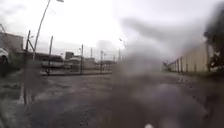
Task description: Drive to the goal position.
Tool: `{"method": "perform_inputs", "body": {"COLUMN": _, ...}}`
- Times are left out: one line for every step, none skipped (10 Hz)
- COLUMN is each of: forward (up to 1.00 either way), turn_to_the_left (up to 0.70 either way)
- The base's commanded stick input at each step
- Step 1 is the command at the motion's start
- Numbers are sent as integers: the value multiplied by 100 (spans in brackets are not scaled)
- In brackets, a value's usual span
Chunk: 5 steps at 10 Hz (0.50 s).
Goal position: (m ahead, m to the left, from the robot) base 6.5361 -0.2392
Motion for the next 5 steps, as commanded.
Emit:
{"method": "perform_inputs", "body": {"forward": 50, "turn_to_the_left": 2}}
{"method": "perform_inputs", "body": {"forward": 50, "turn_to_the_left": 2}}
{"method": "perform_inputs", "body": {"forward": 50, "turn_to_the_left": 2}}
{"method": "perform_inputs", "body": {"forward": 50, "turn_to_the_left": 2}}
{"method": "perform_inputs", "body": {"forward": 50, "turn_to_the_left": 2}}
